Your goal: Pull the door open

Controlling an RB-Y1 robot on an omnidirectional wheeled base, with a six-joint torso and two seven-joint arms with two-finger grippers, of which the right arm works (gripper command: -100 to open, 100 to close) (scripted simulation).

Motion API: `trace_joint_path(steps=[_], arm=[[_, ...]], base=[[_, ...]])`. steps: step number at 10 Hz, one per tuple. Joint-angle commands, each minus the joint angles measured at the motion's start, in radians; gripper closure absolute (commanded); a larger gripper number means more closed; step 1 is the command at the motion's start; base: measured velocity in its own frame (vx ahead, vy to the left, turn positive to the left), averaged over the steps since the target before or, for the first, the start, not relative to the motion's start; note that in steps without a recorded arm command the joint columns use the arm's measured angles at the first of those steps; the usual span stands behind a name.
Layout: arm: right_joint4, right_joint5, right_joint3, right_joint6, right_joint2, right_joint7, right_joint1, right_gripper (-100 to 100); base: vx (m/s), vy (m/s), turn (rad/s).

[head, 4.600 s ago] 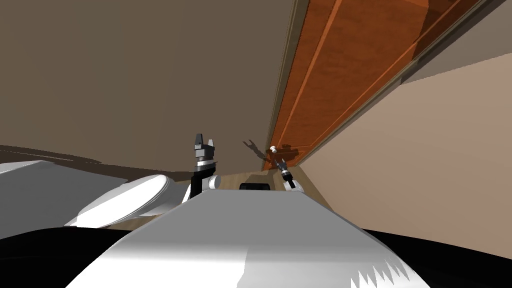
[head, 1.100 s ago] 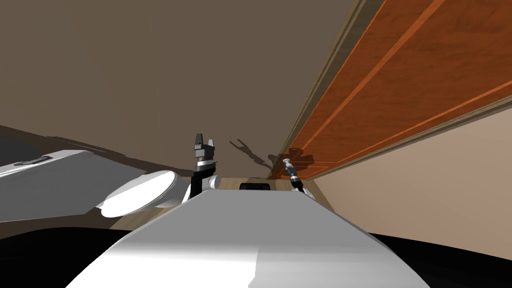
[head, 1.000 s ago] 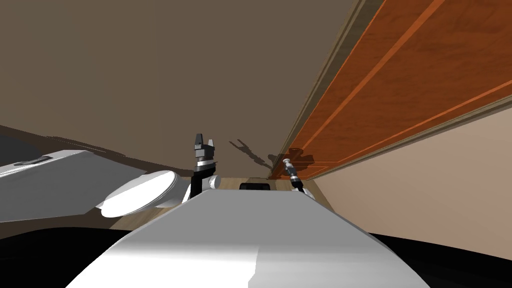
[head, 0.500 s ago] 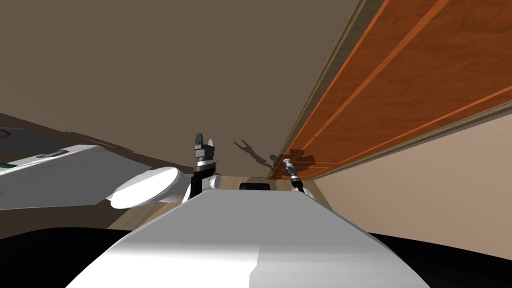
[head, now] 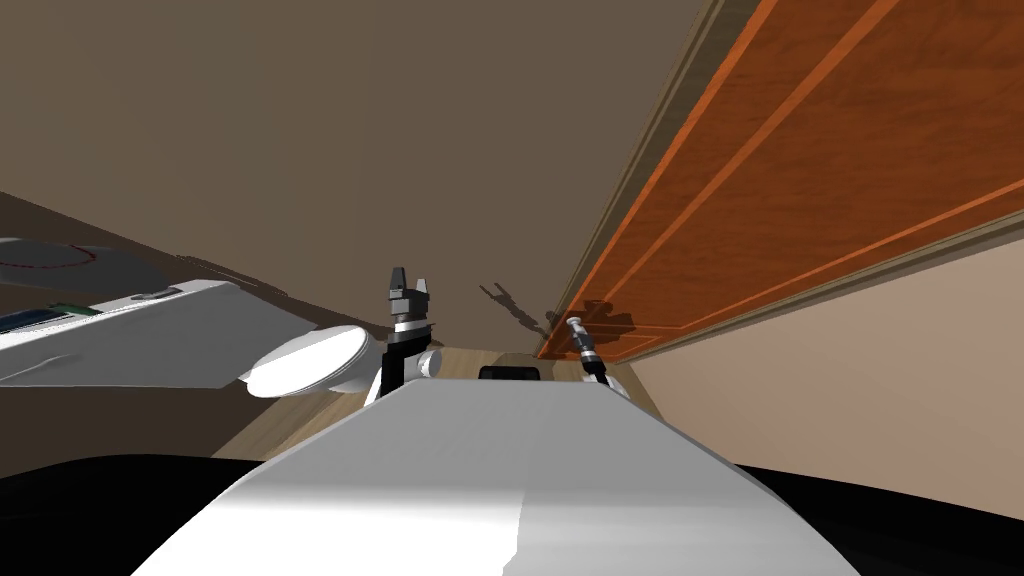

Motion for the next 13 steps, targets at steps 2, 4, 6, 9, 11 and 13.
trace_joint_path(steps=[2, 4, 6, 9, 11, 13], arm=[[0.001, -0.019, 0.003, 0.004, 0.004, -0.078, -0.003, 100], [0.002, -0.026, 0.003, 0.006, 0.005, -0.111, -0.005, 100], [0.004, -0.044, 0.005, 0.010, 0.006, -0.175, -0.009, 100], [0.006, -0.062, 0.006, 0.013, 0.008, -0.248, -0.013, 100], [0.007, -0.071, 0.007, 0.015, 0.008, -0.297, -0.015, 100], [0.008, -0.082, 0.008, 0.018, 0.009, -0.339, -0.017, 100]], base=[[-0.063, -0.033, 0.094], [-0.051, -0.024, 0.054], [-0.045, -0.020, 0.075], [-0.044, -0.022, 0.066], [-0.036, -0.023, 0.067], [-0.049, -0.032, 0.070]])
